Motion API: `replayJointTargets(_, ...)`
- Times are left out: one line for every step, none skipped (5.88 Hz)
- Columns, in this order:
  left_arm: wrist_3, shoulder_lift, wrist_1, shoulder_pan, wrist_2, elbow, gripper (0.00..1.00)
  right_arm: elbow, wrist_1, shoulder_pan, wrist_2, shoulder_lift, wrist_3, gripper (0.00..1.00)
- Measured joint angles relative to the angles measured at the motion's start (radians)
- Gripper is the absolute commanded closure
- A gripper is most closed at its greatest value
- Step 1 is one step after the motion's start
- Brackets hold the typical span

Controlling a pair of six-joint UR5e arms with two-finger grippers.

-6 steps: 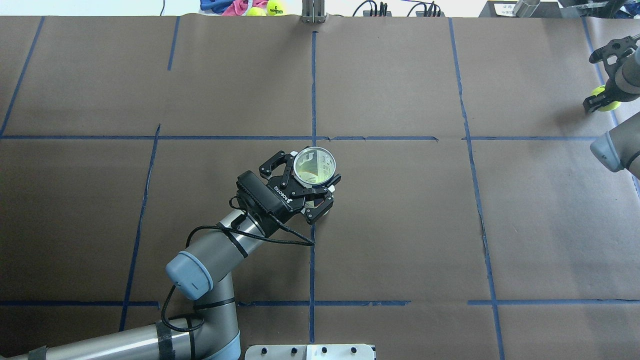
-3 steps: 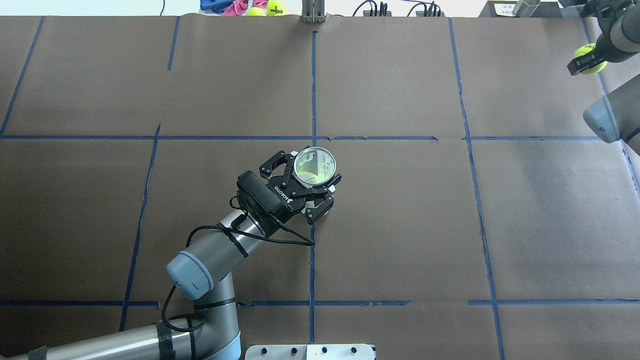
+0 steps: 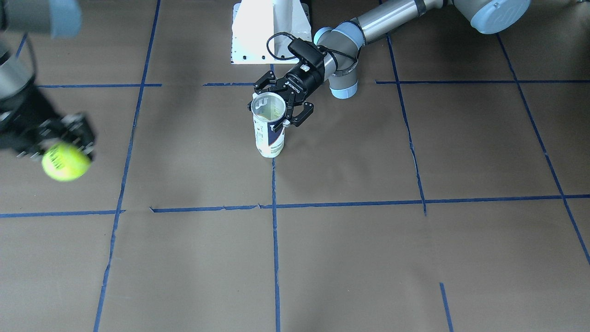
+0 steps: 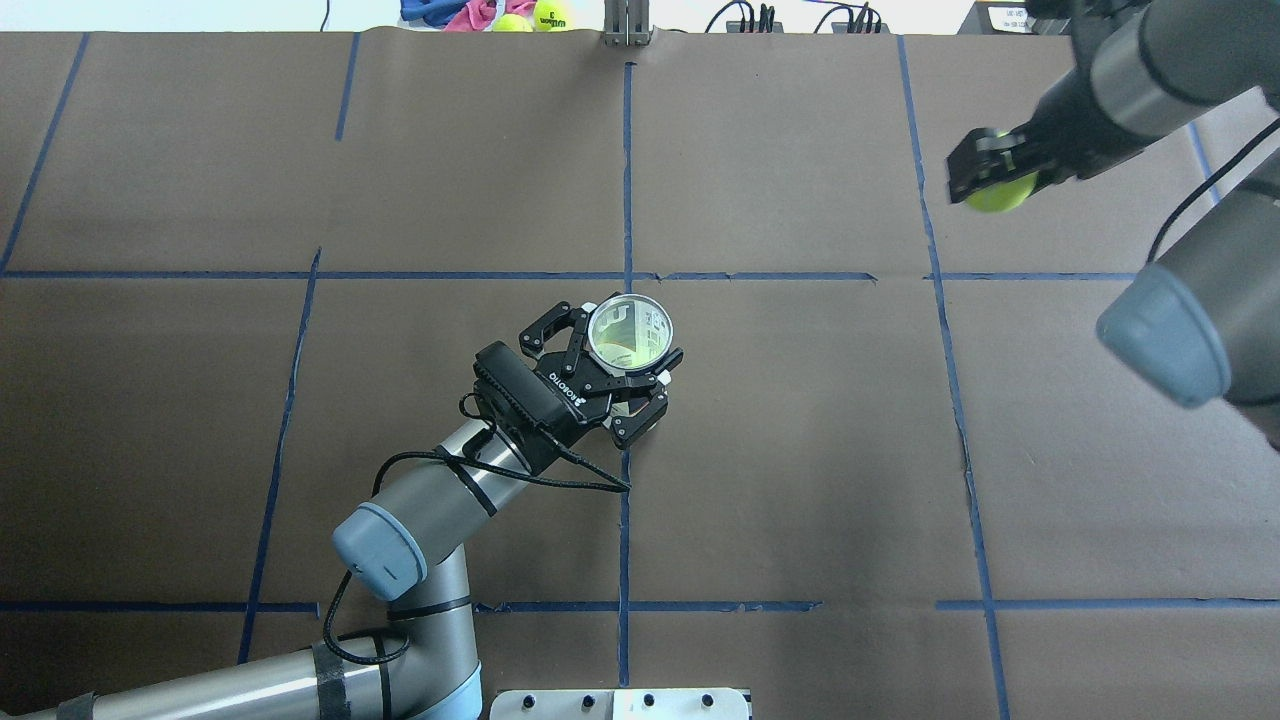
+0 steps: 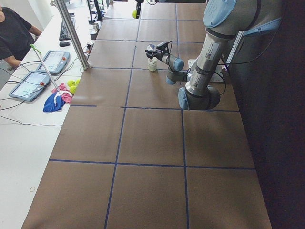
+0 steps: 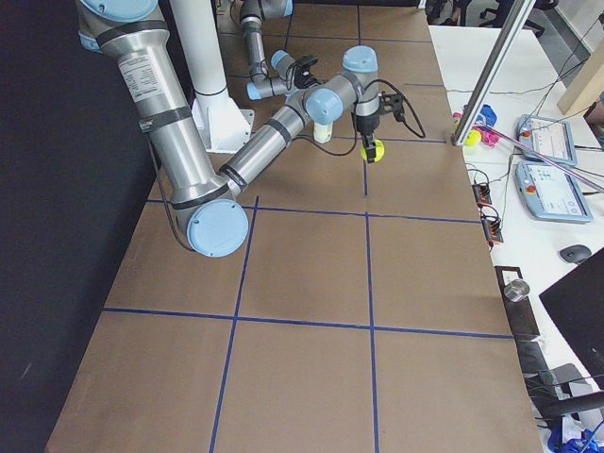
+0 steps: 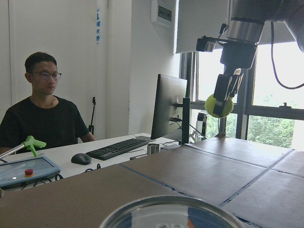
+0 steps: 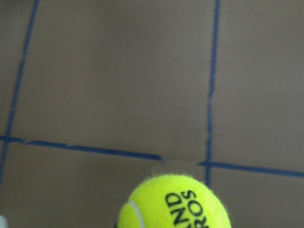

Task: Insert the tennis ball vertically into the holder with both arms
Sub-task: 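Bring the second ball over the can and drop it inside with the right gripper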

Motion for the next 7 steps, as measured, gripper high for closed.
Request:
replayJointTargets(0.0,0.001,0.0,0.0,0.0,0.0,0.13,0.058,-0.021,-0.122,-0.021,0.077,0.223,1.0)
replayJointTargets(0.0,0.002,0.0,-0.001,0.0,0.0,0.13,0.067,-0.023,-0.217,-0.056,0.153,0.362,0.99)
replayJointTargets(0.0,0.003,0.0,0.0,0.0,0.0,0.13,0.038,0.002,-0.277,-0.082,0.216,0.436,0.99)
replayJointTargets(0.0,0.003,0.0,0.0,0.0,0.0,0.13,-0.018,0.056,-0.305,-0.094,0.256,0.476,0.99)
replayJointTargets(0.0,0.003,0.0,0.001,0.0,0.0,0.13,-0.061,0.098,-0.319,-0.103,0.275,0.5,0.99)
replayJointTargets(0.0,0.001,0.0,0.003,0.0,0.0,0.13,-0.095,0.117,-0.323,-0.115,0.289,0.506,0.98)
replayJointTargets(0.0,-0.001,0.0,0.004,0.0,0.0,0.13,-0.125,0.123,-0.324,-0.124,0.303,0.506,0.83)
